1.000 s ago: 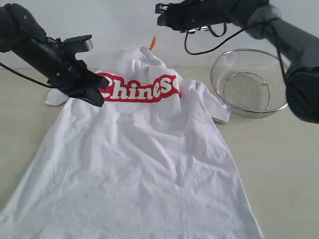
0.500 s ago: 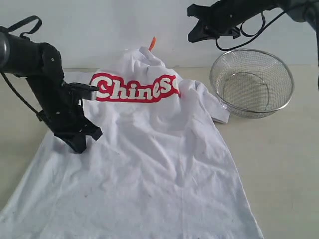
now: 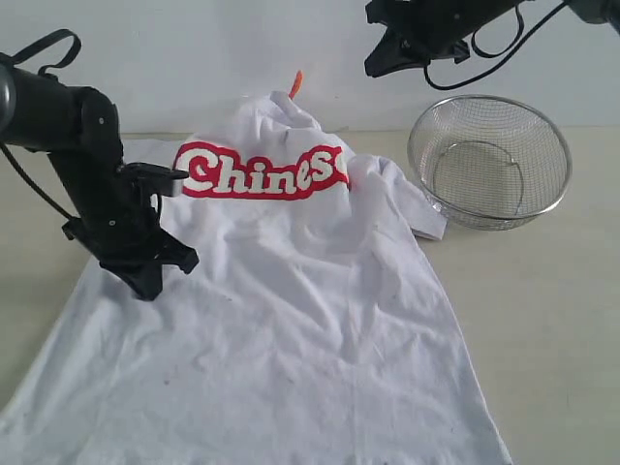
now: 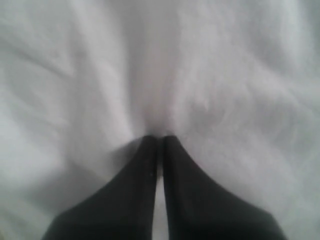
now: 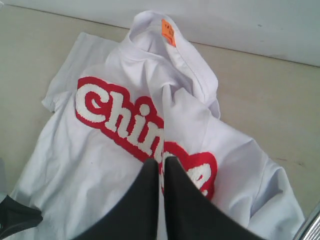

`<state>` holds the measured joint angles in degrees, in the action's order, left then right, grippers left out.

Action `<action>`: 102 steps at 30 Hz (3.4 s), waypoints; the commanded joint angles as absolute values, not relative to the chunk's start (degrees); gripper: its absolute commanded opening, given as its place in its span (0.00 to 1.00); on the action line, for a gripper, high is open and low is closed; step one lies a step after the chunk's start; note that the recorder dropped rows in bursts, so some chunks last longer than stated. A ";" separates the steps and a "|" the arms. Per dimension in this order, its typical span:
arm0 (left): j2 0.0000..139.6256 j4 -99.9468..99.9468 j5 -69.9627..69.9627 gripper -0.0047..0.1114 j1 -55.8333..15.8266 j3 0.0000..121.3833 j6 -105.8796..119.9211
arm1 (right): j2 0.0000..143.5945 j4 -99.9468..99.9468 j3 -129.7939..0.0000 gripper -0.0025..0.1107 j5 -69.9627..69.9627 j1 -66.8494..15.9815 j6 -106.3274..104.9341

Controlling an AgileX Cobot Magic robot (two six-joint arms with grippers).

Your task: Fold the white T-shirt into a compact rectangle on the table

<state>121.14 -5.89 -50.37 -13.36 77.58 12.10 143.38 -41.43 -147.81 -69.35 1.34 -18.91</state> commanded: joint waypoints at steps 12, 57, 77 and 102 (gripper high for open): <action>116.34 -4.03 -47.41 0.08 -13.34 66.24 8.14 | 142.35 -41.28 -148.01 0.02 -69.96 1.69 -19.48; 109.16 -29.89 -40.33 0.08 -13.23 67.49 30.85 | 134.09 -30.30 -148.01 0.02 -69.96 -5.09 -4.85; 112.55 -20.49 -44.62 0.08 -13.34 67.27 23.14 | 134.44 -32.10 -148.01 0.02 -69.96 -5.09 -5.03; 116.55 -20.71 -42.62 0.08 -13.34 61.40 23.12 | 134.44 -29.02 -147.91 0.02 -69.96 -2.46 -7.20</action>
